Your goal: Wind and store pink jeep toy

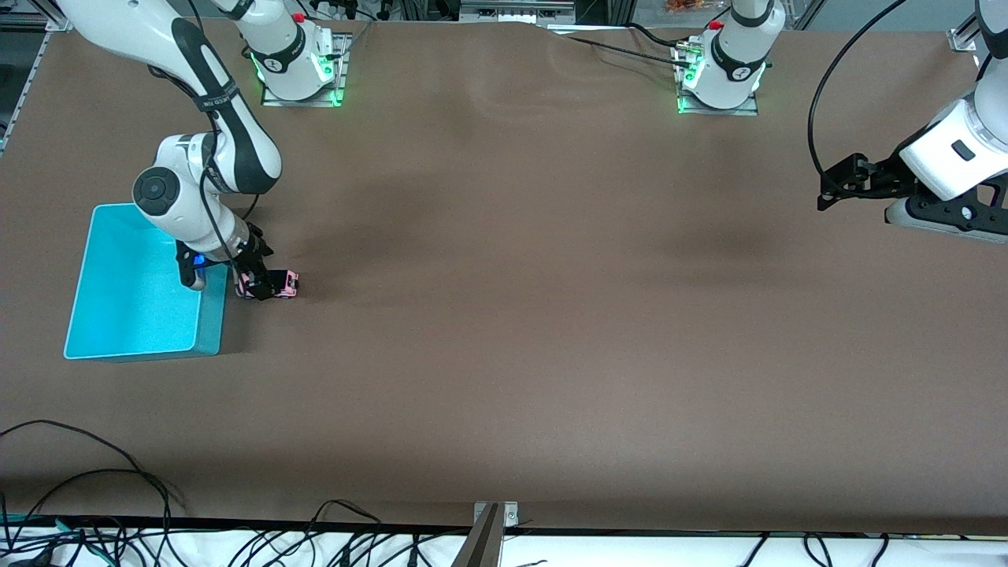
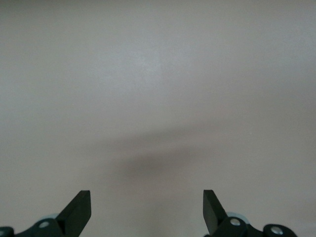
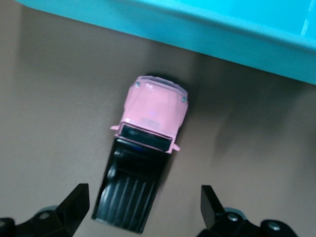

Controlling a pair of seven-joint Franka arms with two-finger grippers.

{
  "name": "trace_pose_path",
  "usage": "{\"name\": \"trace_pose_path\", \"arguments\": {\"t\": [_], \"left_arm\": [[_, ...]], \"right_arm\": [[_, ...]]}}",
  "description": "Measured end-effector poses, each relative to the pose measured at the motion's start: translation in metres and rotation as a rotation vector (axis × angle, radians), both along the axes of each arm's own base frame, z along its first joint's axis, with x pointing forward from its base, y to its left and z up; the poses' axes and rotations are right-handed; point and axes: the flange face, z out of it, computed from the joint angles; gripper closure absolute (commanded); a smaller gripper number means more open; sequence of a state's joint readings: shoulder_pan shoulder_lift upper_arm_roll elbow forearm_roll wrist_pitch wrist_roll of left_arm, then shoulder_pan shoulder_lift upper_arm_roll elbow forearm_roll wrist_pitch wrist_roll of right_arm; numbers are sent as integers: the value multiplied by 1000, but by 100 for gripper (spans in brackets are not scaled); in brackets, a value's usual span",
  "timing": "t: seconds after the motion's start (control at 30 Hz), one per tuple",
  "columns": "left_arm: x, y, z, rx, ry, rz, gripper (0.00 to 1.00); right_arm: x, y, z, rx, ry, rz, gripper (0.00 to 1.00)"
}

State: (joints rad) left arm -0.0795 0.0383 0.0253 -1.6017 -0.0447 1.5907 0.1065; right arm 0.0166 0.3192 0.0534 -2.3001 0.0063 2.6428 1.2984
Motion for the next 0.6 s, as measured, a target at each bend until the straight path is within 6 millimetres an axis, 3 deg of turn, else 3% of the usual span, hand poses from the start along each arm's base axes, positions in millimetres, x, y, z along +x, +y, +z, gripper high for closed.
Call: {"name": "trace_pose_path", "arguments": {"t": [0.5, 0.57, 0.6], "left_arm": [[0, 0, 0, 0, 0, 0, 0], [0, 0, 0, 0, 0, 0, 0], [0, 0, 0, 0, 0, 0, 0]], "right_arm": [[-1, -14, -15, -7, 2, -31, 0], [-1, -14, -16, -7, 2, -31, 14], [-1, -14, -16, -7, 2, -32, 30]]}}
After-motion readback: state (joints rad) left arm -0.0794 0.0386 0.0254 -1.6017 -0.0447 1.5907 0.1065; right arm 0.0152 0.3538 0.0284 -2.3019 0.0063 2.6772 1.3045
